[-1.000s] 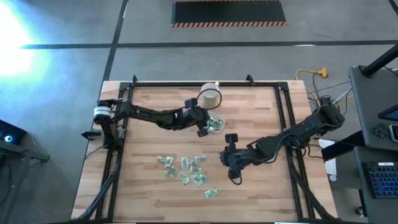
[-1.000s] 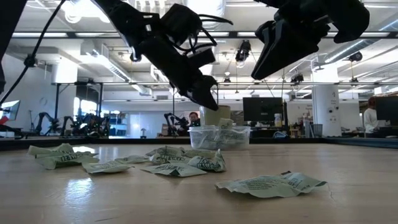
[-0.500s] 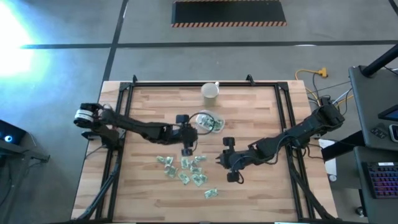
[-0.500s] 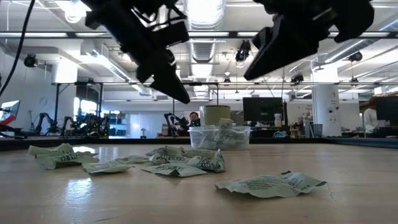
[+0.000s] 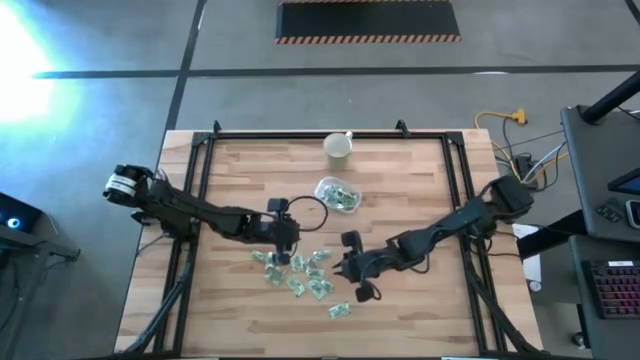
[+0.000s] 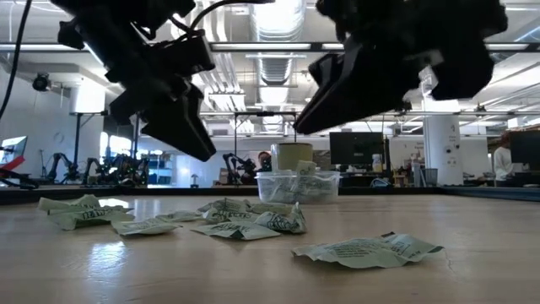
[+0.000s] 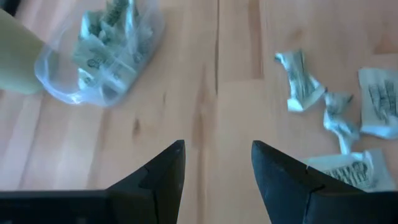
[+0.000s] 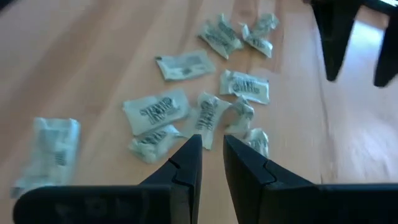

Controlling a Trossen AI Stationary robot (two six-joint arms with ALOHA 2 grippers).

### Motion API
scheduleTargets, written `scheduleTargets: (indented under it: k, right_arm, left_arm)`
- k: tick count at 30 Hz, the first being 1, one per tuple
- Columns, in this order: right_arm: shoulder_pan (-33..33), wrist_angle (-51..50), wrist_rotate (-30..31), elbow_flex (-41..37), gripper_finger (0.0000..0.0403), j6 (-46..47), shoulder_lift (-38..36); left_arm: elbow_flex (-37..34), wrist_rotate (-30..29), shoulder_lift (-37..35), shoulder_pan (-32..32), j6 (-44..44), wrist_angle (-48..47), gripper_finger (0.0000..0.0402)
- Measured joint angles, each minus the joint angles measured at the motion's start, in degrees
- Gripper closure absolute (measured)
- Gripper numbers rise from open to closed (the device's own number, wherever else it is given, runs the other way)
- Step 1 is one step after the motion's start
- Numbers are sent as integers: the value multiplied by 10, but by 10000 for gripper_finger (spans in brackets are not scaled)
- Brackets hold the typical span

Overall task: Pick and place items into bin
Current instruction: Put the green stevia packet into the transparent bin

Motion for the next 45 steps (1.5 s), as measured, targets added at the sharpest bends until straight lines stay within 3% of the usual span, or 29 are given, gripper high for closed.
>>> scheduleTargets:
  k: [8, 20, 27, 40, 45]
  right_arm:
    - [-39, 4, 18, 6, 343, 10, 33]
    - [-69, 31, -5, 7, 266, 47, 76]
    - [-82, 30, -6, 6, 244, 81, 79]
    - [-87, 55, -6, 7, 244, 92, 124]
    - [-91, 53, -8, 7, 275, 87, 121]
  left_arm:
    - [-16, 3, -9, -6, -12, 4, 233]
    - [-16, 3, -25, -6, -8, 4, 233]
    - [-17, 3, -25, -6, -8, 4, 233]
    - [-15, 2, -25, -6, -7, 4, 233]
    - [-16, 2, -25, -5, 2, 3, 233]
